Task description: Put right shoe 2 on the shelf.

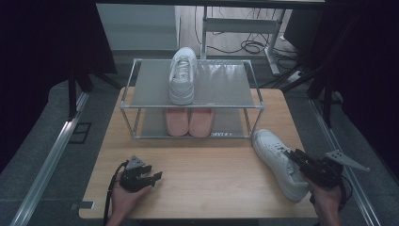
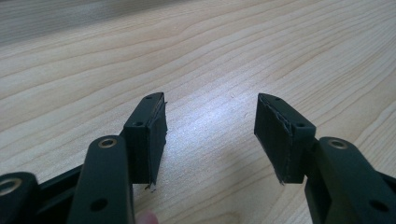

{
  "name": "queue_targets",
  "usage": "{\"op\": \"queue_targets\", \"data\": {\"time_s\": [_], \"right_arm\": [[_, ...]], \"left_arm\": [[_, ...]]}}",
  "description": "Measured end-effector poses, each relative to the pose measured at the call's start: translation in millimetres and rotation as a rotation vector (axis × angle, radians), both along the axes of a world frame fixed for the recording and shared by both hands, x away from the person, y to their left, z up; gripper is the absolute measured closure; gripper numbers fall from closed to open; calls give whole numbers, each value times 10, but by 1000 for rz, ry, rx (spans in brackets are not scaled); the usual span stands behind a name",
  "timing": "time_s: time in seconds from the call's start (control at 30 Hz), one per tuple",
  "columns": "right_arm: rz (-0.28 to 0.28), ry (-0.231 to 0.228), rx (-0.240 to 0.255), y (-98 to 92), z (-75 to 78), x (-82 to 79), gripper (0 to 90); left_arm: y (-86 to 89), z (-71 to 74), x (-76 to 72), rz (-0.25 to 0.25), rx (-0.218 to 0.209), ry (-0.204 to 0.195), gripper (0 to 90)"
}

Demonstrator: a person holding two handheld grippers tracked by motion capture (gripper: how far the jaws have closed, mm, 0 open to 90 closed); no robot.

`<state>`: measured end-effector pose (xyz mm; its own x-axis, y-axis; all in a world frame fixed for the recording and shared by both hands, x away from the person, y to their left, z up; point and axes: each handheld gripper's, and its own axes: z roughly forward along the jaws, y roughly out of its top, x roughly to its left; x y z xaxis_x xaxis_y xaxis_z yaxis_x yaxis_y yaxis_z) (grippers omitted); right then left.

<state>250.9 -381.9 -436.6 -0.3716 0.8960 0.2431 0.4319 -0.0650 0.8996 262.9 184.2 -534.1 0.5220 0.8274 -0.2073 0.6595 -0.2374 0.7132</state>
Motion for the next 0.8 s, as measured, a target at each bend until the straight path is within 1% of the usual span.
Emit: {"op": "queue_targets", "data": {"time_s": [0.4, 0.63, 0.8], "right_arm": [[-30, 27, -19, -125, -66, 100, 657], [-38, 44, -23, -199, -138, 125, 634], [-43, 62, -41, -228, -199, 148, 608]], "left_arm": [[-10, -11, 6, -9, 6, 10, 440], [-5, -6, 5, -8, 6, 5, 439], [-11, -10, 6, -8, 6, 6, 438]]}}
